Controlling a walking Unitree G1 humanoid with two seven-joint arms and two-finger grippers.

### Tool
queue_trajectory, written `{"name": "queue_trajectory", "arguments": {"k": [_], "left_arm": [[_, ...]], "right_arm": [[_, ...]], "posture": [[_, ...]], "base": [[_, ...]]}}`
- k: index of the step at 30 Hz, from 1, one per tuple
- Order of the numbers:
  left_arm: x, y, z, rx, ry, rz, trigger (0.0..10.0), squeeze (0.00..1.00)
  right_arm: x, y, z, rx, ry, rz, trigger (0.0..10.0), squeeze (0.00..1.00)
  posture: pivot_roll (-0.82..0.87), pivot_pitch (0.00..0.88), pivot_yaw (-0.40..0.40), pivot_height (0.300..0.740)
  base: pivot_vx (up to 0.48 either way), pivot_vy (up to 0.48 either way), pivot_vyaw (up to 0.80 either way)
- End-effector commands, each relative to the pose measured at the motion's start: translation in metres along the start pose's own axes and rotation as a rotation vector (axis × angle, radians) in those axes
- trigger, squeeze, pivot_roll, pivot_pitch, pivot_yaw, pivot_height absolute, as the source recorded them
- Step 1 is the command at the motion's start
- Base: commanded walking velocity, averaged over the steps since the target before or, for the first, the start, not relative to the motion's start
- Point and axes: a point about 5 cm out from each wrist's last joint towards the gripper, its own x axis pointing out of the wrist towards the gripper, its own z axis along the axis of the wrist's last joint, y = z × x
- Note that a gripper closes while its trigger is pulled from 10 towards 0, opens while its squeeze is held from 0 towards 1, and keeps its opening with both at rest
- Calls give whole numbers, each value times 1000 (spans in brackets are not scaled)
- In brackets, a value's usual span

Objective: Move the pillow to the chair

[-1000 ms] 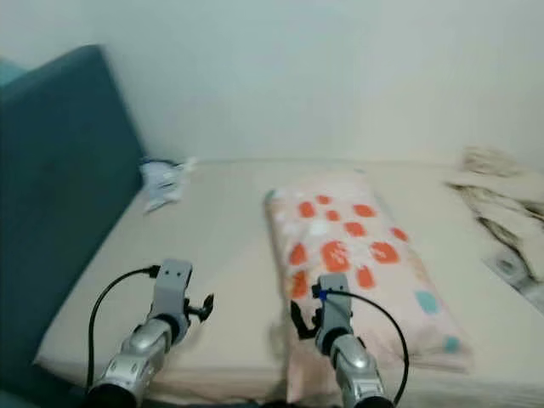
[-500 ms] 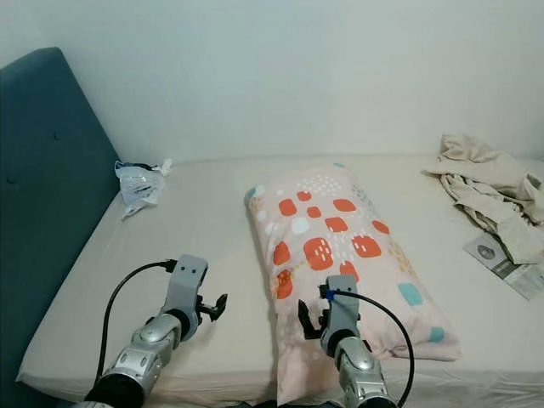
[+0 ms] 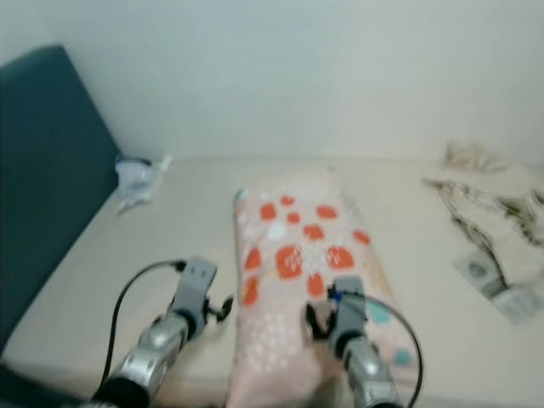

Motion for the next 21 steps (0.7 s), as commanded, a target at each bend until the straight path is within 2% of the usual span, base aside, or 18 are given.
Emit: {"name": "queue_trajectory", "arguments": {"k": [1, 6, 14, 21], "left_arm": [[-2, 1, -10, -6, 42, -4, 10000, 0], [-2, 2, -9, -13, 37, 3, 10000, 0], [-1, 4, -9, -11, 39, 21, 10000, 0], [-2, 5, -11, -5, 53, 18, 10000, 0]], "right_arm": [[-1, 5, -5, 18, 17, 12, 10000, 0], [-1, 5, -5, 18, 17, 11, 10000, 0], [-1, 5, -3, 14, 16, 14, 10000, 0], [0, 6, -3, 17, 17, 17, 10000, 0]], "posture": [[-67, 54, 53, 740], [-68, 57, 51, 740], [-67, 58, 46, 740], [-64, 57, 43, 740]], "base": [[0, 480, 0], [0, 480, 0], [0, 0, 0], [0, 429, 0]]}}
